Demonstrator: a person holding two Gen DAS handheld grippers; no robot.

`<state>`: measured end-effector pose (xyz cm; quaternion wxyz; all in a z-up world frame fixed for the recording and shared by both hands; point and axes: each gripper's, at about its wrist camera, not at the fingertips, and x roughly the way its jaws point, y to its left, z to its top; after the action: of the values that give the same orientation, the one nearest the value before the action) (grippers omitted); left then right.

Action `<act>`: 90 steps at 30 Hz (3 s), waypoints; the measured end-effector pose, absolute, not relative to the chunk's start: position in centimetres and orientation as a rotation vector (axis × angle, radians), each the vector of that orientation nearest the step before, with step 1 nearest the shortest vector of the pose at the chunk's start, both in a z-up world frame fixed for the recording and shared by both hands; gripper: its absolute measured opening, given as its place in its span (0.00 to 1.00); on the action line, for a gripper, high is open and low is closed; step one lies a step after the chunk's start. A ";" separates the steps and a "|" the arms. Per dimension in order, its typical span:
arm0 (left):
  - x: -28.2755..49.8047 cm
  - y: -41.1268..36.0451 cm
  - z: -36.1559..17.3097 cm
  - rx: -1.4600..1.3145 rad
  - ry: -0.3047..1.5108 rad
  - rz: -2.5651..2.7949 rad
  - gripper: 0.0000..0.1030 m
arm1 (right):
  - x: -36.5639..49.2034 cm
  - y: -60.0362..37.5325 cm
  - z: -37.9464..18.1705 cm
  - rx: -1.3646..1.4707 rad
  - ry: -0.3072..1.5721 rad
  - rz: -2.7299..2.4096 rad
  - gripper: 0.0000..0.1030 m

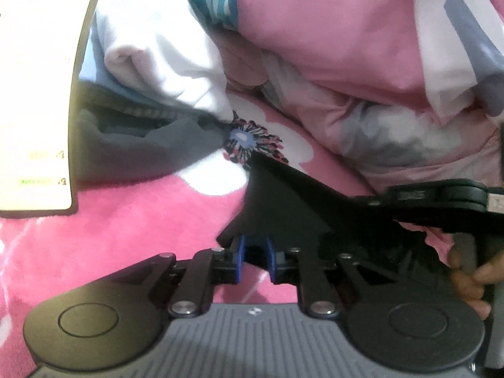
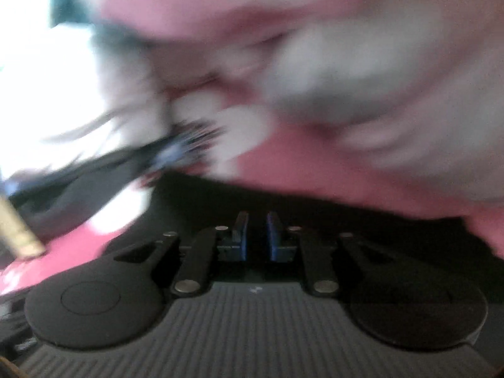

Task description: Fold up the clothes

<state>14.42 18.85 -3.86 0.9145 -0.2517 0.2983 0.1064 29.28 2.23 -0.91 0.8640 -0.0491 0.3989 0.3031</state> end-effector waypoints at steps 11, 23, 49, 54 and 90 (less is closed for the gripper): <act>14.1 19.8 -3.9 -0.558 0.604 0.240 0.17 | 37.2 3.7 -1.9 0.157 0.918 0.475 0.14; 13.6 20.9 -4.0 -0.618 0.598 0.272 0.26 | 31.5 10.6 -2.3 0.039 0.941 0.800 0.15; 13.5 19.8 -3.8 -0.515 0.504 0.306 0.34 | 8.6 -10.8 3.6 0.227 0.809 0.670 0.14; 13.3 18.1 -3.4 -0.419 0.479 0.295 0.38 | 1.6 -23.4 4.6 0.406 0.723 0.355 0.15; 33.1 2.3 -4.9 -0.170 0.664 -0.139 0.34 | 7.7 -36.0 -8.3 0.672 0.582 0.271 0.10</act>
<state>33.11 2.27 -4.90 0.9396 -0.0833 0.3251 -0.0679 7.68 -35.99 -8.29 0.8939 0.3239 0.2808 0.1309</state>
